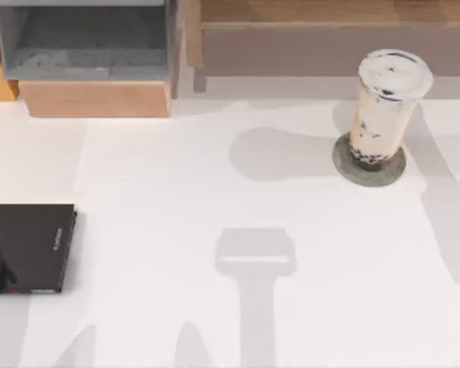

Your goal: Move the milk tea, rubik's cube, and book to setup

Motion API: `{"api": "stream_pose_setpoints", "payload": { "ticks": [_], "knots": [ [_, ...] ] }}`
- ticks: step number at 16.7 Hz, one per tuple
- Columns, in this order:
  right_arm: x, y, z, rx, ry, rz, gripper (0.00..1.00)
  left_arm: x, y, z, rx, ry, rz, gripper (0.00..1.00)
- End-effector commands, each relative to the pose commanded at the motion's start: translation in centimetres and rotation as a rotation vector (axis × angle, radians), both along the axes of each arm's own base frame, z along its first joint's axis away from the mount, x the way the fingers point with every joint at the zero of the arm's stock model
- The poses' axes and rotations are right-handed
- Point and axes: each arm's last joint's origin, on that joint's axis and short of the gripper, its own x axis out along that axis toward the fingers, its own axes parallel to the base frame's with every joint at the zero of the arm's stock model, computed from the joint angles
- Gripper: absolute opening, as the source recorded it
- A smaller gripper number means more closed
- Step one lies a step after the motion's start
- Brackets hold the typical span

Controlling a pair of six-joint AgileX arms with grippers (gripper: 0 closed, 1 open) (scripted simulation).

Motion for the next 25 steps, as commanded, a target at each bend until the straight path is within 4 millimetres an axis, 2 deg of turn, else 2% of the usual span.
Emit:
{"api": "stream_pose_setpoints", "payload": {
  "ticks": [3, 16, 25],
  "knots": [
    [0.0, 0.0, 0.0, 0.0, 0.0, 0.0, 0.0, 0.0, 0.0, 0.0, 0.0, 0.0, 0.0, 1.0],
    [0.0, 0.0, 0.0, 0.0, 0.0, 0.0, 0.98, 0.0, 0.0, 0.0, 0.0, 0.0, 0.0, 1.0],
    [-0.03, 0.12, 0.0, 0.0, 0.0, 0.003, 1.0, 0.0, 0.0, 0.0, 0.0, 0.0, 0.0, 1.0]
  ]
}}
